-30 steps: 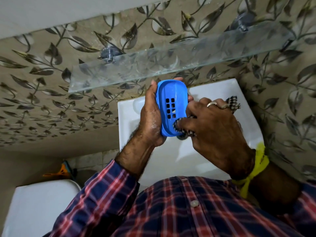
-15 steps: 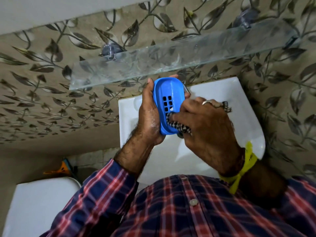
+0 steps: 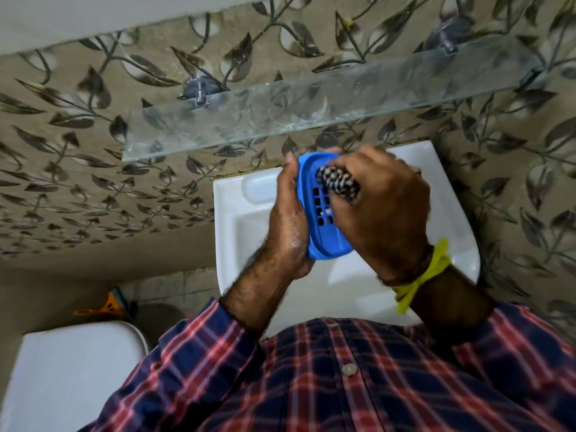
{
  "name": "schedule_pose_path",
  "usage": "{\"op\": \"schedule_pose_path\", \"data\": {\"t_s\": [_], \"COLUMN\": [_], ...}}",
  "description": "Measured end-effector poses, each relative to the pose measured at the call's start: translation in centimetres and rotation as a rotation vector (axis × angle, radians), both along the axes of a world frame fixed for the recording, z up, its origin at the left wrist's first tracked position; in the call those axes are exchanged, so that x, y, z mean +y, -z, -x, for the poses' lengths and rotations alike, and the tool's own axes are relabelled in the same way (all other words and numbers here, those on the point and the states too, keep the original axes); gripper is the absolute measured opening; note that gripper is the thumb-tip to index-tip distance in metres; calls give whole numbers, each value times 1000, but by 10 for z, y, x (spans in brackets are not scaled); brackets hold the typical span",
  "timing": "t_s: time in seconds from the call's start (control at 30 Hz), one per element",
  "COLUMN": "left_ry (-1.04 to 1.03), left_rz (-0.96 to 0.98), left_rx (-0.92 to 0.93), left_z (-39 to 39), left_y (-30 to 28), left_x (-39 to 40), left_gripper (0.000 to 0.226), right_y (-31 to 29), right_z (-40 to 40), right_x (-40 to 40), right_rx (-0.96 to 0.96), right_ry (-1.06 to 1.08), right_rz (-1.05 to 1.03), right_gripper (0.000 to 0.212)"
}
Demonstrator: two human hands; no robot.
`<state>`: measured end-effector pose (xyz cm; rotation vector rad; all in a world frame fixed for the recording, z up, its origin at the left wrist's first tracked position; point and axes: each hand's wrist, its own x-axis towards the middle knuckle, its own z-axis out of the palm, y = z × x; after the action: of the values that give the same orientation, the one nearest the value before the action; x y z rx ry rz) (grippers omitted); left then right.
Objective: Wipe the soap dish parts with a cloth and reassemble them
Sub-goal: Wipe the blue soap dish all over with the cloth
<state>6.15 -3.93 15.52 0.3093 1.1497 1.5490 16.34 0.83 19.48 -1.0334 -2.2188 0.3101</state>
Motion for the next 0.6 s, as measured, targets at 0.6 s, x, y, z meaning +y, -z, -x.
{"op": "schedule_pose_path", "data": {"t_s": [0.6], "left_ry": [-14], "left_rz": [-5], "left_rx": [76], "left_z": [-2], "left_y": [-3], "left_x": [-1], "left_gripper": [64], "right_y": [6], "right_z": [1], "right_x": [-5], "right_rx": [-66], "right_ry": [-62], "right_rz": [-128], "right_gripper": [22]}}
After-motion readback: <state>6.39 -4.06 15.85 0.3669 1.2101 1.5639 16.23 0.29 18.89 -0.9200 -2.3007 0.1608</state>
